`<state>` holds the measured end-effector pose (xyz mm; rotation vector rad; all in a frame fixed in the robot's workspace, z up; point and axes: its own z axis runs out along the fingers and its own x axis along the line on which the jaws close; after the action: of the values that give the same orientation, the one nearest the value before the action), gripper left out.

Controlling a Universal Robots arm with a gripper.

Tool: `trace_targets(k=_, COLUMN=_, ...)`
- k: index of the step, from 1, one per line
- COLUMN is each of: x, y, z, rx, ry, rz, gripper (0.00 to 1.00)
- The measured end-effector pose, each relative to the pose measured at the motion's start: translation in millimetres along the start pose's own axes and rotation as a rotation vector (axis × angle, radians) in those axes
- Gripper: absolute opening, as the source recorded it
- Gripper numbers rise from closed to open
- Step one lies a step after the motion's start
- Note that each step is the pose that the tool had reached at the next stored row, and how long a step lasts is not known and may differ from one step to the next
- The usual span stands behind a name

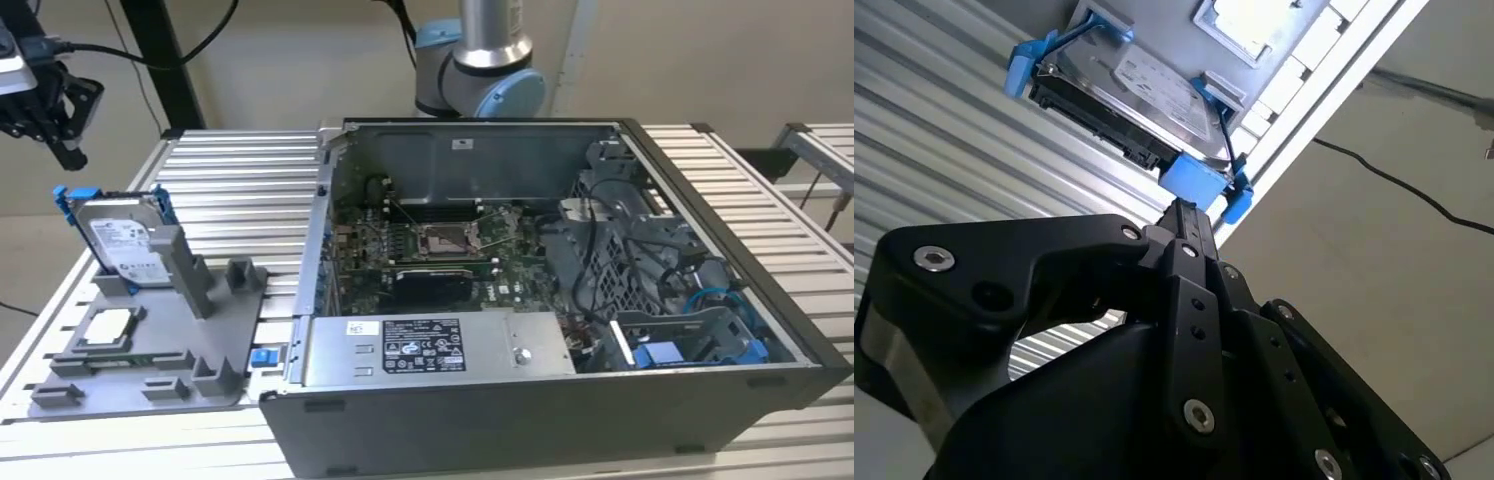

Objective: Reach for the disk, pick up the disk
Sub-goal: 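Reach for the disk, then pick up the disk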

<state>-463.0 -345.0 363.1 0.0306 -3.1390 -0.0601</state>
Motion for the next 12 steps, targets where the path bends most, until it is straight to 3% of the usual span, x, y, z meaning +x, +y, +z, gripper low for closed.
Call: trace_targets(k=12, x=0.0, y=0.0, z=0.0, rx=0.0000, ry=0.0005, rz=-0.011, gripper=0.00)
